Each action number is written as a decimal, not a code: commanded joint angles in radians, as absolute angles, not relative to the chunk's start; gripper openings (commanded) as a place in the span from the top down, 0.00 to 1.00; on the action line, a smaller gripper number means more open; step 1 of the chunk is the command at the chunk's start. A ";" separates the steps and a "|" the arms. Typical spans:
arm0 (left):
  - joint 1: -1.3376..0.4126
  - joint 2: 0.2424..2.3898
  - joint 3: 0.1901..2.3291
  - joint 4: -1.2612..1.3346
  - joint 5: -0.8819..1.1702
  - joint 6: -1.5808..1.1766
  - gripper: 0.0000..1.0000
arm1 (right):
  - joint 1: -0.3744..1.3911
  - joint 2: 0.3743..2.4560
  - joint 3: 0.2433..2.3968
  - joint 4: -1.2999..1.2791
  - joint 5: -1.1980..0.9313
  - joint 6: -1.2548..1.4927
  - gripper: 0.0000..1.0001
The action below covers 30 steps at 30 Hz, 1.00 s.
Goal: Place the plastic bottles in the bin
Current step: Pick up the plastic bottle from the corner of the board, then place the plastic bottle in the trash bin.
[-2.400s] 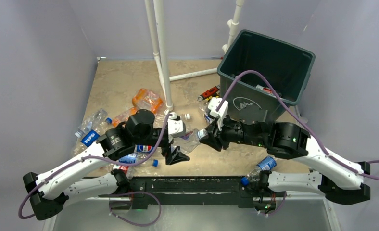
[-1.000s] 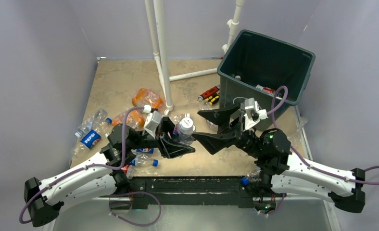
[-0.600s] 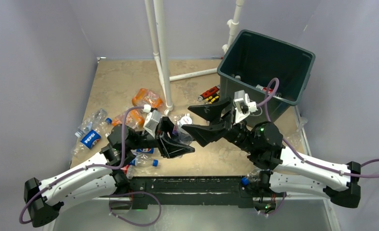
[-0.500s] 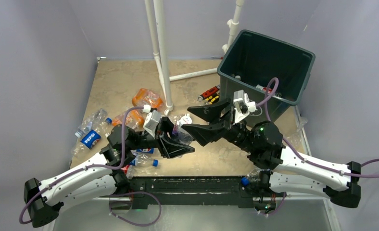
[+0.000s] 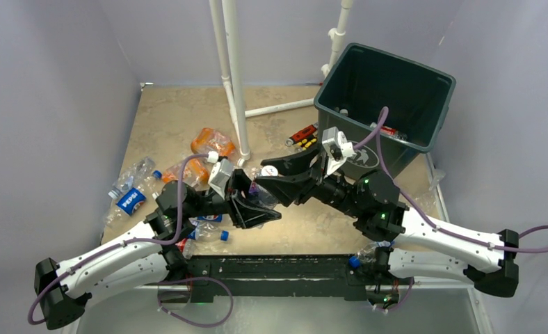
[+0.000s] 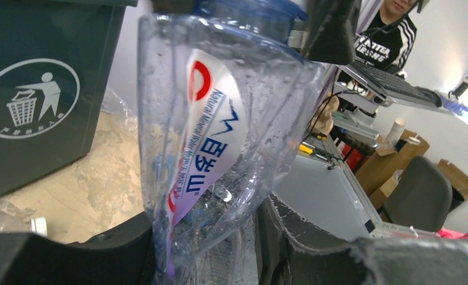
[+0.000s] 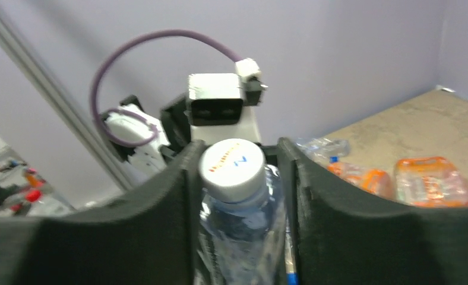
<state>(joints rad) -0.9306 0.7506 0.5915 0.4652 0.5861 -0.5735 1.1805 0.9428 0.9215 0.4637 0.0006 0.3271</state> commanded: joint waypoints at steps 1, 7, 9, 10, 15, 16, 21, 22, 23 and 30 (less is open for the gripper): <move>-0.937 0.717 0.588 0.520 0.606 -0.573 0.94 | 1.177 0.941 0.964 0.414 0.026 0.301 0.60; -0.937 0.700 0.604 0.475 0.533 -0.580 0.33 | 1.177 0.942 1.061 0.323 0.007 0.244 1.00; -0.938 0.666 0.611 0.381 0.366 -0.593 0.14 | 1.177 0.931 1.122 0.243 0.044 0.200 1.00; -0.937 0.643 0.613 0.323 0.257 -0.607 0.12 | 1.177 0.920 1.155 0.197 0.087 0.172 1.00; -0.937 0.466 0.601 0.112 -0.095 -0.600 0.06 | 1.177 0.838 1.323 0.031 0.494 0.040 1.00; -0.937 0.412 0.595 0.087 -0.146 -0.598 0.06 | 1.177 0.823 1.349 0.023 0.592 0.030 1.00; -0.937 0.257 0.592 -0.060 -0.364 -0.633 0.03 | 1.177 0.811 1.359 0.246 1.007 -0.317 1.00; -0.937 0.234 0.591 -0.080 -0.393 -0.634 0.02 | 1.177 0.828 1.370 0.314 1.059 -0.414 1.00; -0.936 0.217 0.587 -0.094 -0.420 -0.640 0.02 | 1.177 0.847 1.380 0.379 1.090 -0.491 1.00; -0.936 0.215 0.512 -0.071 -0.468 -0.750 0.01 | 1.110 1.051 1.507 0.816 1.150 -0.968 1.00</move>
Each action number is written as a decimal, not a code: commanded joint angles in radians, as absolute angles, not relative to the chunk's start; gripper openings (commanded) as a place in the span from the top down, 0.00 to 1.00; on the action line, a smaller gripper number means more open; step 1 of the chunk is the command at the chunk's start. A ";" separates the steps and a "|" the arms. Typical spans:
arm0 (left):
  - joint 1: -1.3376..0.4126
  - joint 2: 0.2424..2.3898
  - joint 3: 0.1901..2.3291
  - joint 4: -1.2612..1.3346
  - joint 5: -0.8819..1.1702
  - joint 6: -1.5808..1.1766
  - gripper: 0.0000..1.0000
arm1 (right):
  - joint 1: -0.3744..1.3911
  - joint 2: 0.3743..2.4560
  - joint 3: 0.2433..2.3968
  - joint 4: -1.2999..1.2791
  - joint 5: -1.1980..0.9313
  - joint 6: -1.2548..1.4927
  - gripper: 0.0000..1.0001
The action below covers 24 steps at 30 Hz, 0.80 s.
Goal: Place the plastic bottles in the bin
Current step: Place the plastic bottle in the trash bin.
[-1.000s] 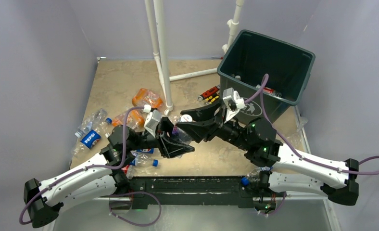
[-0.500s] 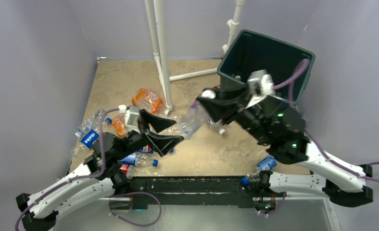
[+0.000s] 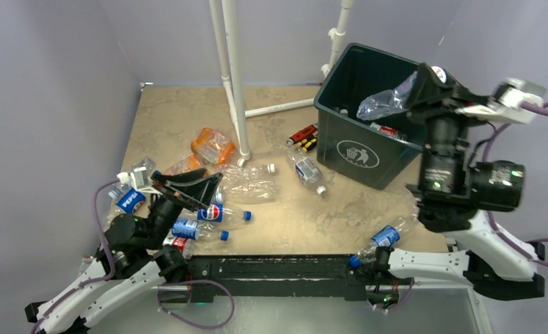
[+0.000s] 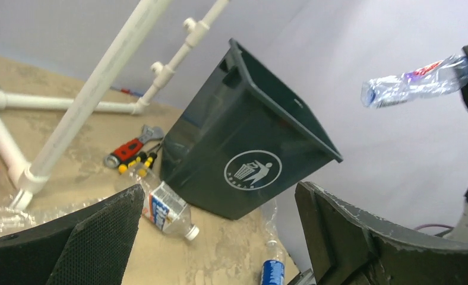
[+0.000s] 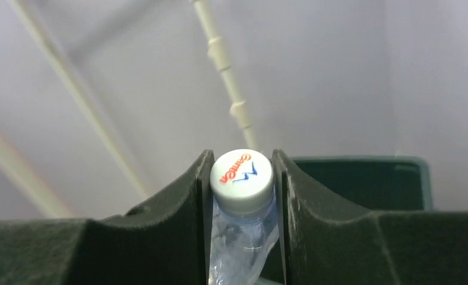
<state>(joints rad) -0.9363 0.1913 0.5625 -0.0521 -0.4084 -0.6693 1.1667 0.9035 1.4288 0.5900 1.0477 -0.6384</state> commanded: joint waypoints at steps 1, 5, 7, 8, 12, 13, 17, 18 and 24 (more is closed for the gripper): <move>-0.937 0.228 0.497 -0.052 -0.459 -0.764 0.01 | 1.045 1.097 1.581 0.642 1.129 -0.846 1.00; -0.937 0.302 0.467 -0.016 -0.428 -0.824 0.01 | 0.692 1.306 1.931 -0.040 0.931 -0.364 1.00; -0.936 0.337 0.469 -0.024 -0.406 -0.841 0.01 | 0.635 1.339 1.915 0.040 0.915 -0.399 1.00; -0.936 0.350 0.468 -0.033 -0.398 -0.850 0.01 | 0.611 1.364 1.934 0.028 0.913 -0.373 1.00; -0.937 0.388 0.459 -0.072 -0.407 -0.902 0.01 | 0.399 1.455 1.972 -0.188 0.790 -0.074 1.00; -0.936 0.393 0.458 -0.074 -0.401 -0.907 0.01 | 0.339 1.466 1.963 -0.239 0.752 0.018 1.00; -0.936 0.378 0.451 -0.084 -0.404 -0.912 0.01 | 0.226 1.416 1.778 -0.167 0.689 0.111 1.00; -0.936 0.371 0.446 -0.084 -0.415 -0.912 0.01 | 0.214 1.412 1.740 -0.152 0.695 0.101 1.00; -0.936 0.357 0.441 -0.086 -0.417 -0.903 0.04 | 0.156 1.370 1.522 -0.075 0.648 0.149 1.00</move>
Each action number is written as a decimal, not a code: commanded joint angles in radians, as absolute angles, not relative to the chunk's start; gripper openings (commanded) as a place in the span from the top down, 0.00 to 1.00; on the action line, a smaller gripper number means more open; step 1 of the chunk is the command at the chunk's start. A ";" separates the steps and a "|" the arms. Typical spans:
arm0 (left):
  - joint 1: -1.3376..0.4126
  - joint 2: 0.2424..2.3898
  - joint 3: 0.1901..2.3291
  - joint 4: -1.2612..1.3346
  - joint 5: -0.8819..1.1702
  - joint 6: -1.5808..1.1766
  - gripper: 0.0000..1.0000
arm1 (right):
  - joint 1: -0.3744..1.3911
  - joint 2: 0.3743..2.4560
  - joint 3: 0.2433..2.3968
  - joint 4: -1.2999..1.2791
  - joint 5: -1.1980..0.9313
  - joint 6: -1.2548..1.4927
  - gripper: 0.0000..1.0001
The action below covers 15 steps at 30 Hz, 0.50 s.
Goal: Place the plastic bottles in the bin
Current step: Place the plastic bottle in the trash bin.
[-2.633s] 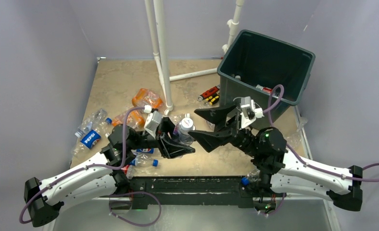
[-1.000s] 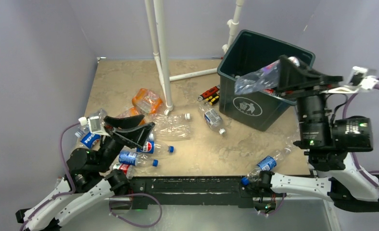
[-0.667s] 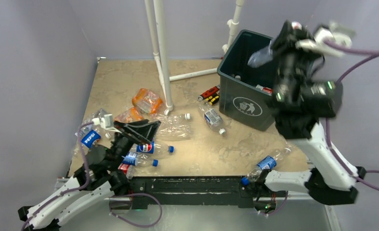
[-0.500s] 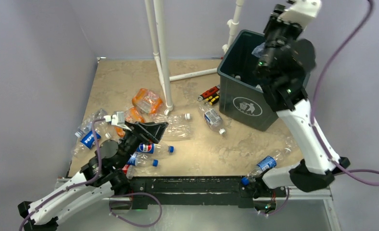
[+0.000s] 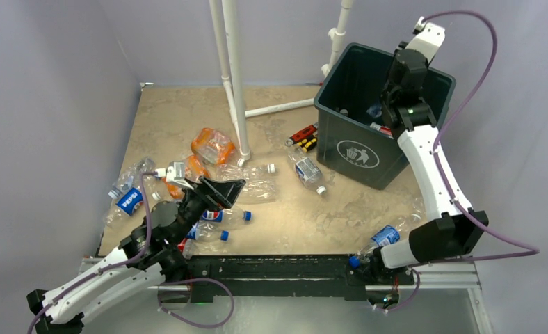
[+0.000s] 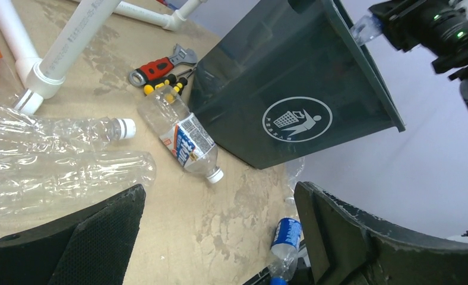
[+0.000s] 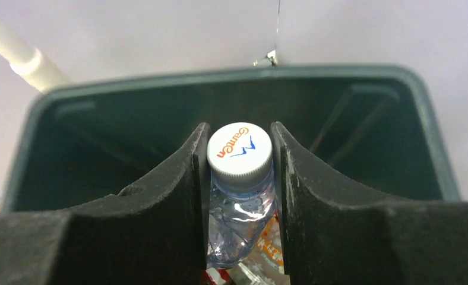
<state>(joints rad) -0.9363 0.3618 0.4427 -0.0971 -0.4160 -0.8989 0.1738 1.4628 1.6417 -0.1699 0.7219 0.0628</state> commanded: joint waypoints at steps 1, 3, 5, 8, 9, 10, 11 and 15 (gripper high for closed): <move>-0.936 0.358 0.439 -0.090 -0.418 -0.903 0.04 | 0.154 1.355 1.493 -0.055 0.629 0.166 1.00; -0.937 0.362 0.436 -0.104 -0.424 -0.909 0.05 | 0.152 1.360 1.483 -0.072 0.610 0.188 1.00; -0.937 0.373 0.438 -0.119 -0.429 -0.919 0.06 | 0.150 1.371 1.478 -0.102 0.610 0.212 1.00; -0.937 0.387 0.452 -0.147 -0.429 -0.925 0.06 | 0.143 1.358 1.438 -0.088 0.583 0.225 0.63; -0.936 0.389 0.457 -0.154 -0.432 -0.925 0.06 | 0.141 1.350 1.427 -0.080 0.571 0.233 0.45; -0.936 0.390 0.459 -0.160 -0.435 -0.926 0.06 | 0.141 1.341 1.418 -0.075 0.562 0.243 0.31; -0.936 0.388 0.461 -0.163 -0.437 -0.924 0.06 | 0.141 1.329 1.412 -0.067 0.553 0.252 0.21; -0.937 0.382 0.468 -0.169 -0.449 -0.912 0.05 | 0.140 1.292 1.438 -0.044 0.509 0.267 0.01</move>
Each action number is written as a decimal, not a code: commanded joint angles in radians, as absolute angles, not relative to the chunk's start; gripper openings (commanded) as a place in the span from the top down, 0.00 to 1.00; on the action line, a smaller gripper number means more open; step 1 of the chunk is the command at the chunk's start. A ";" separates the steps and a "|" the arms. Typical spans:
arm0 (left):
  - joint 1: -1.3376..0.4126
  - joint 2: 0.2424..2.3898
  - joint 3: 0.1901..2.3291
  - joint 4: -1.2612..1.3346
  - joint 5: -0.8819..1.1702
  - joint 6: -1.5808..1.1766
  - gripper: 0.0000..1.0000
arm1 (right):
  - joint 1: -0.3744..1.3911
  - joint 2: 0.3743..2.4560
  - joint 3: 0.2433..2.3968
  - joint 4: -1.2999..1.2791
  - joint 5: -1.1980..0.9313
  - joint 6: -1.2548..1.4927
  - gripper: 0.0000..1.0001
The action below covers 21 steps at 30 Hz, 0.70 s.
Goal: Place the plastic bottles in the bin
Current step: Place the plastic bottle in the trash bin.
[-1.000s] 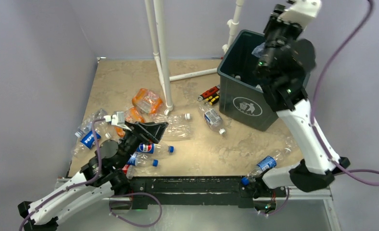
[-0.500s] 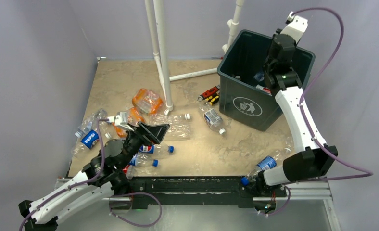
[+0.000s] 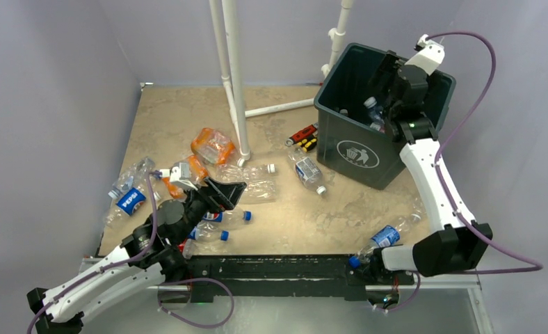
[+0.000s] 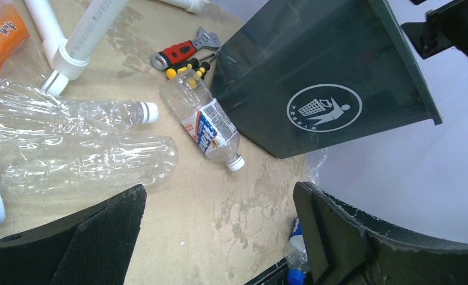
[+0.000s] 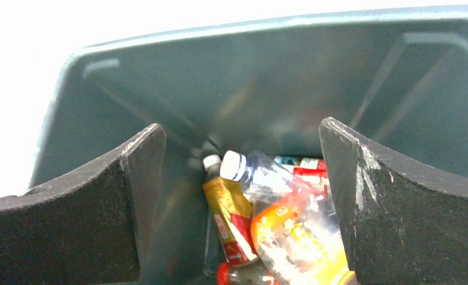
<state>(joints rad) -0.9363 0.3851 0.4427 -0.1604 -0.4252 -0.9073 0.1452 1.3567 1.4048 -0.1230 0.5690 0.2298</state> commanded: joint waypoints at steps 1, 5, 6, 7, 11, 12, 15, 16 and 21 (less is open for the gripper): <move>-0.936 0.382 0.471 -0.171 -0.453 -0.910 0.04 | 0.140 1.284 1.455 -0.044 0.495 0.270 0.01; -0.937 0.395 0.491 -0.184 -0.469 -0.892 0.01 | 0.142 1.193 1.475 0.055 0.361 0.291 0.01; -0.936 0.402 0.500 -0.191 -0.473 -0.886 0.01 | 0.145 1.151 1.456 0.104 0.271 0.302 0.01; -0.936 0.412 0.510 -0.200 -0.475 -0.878 0.01 | 0.156 1.112 1.436 0.149 0.149 0.312 0.01; -0.937 0.459 0.578 -0.273 -0.500 -0.850 0.01 | 0.255 0.994 1.418 0.174 -0.086 0.323 0.01; -0.936 0.467 0.593 -0.290 -0.502 -0.835 0.01 | 0.293 0.962 1.413 0.159 -0.129 0.314 0.01; -0.937 0.455 0.608 -0.305 -0.506 -0.820 0.01 | 0.366 0.890 1.342 0.146 -0.292 0.333 0.01; -0.937 0.443 0.606 -0.302 -0.506 -0.817 0.01 | 0.375 0.869 1.307 0.145 -0.342 0.348 0.01; -0.936 0.358 0.572 -0.277 -0.516 -0.789 0.01 | 0.411 0.784 1.166 0.106 -0.560 0.335 0.01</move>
